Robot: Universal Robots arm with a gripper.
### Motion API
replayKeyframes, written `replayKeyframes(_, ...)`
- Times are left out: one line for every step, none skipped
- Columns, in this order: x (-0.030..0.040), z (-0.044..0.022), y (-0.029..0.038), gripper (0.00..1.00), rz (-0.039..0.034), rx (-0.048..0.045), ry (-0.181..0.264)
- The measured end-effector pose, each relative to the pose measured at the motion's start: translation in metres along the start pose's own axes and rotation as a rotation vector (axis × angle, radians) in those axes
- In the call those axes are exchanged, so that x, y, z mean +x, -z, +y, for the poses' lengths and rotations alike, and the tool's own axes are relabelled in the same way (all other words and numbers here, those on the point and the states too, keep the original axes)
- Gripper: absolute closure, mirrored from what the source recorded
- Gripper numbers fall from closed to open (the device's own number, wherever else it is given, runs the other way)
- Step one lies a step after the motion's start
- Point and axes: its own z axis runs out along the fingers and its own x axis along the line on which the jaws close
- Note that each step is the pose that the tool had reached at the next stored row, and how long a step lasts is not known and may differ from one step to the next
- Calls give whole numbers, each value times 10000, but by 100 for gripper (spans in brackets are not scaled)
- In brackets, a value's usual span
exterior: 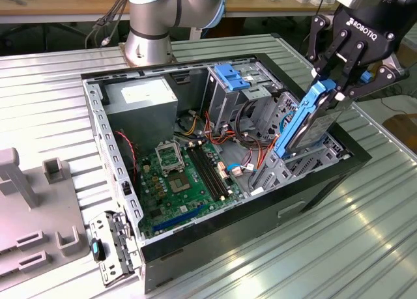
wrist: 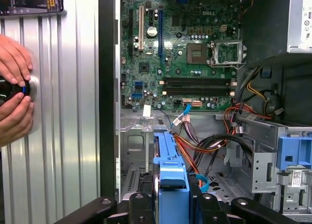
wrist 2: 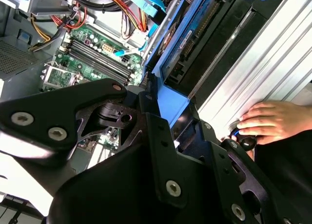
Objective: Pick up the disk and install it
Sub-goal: 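Insert the disk into the insertion slot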
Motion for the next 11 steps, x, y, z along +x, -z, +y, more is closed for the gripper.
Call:
replayKeyframes(0, 0, -4, 63, 1, 0, -2)
replayKeyframes(0, -1, -8, 63, 2, 0, -3)
replayKeyframes(1, -1, -15, 63, 0, -1, -4)
replayKeyframes(1, -2, -21, 63, -2, -1, -5)
replayKeyframes(1, -1, -27, 63, -5, -1, -6)
replayKeyframes(1, -2, -30, 63, -5, -1, -5)
replayKeyframes(1, -2, -31, 63, -4, -2, -10)
replayKeyframes(1, -2, -32, 63, -3, -5, -20)
replayKeyframes(1, -2, -32, 63, -3, -8, -28)
replayKeyframes(1, -2, -33, 63, -5, -12, -30)
replayKeyframes(1, -3, -31, 63, -7, -17, -31)
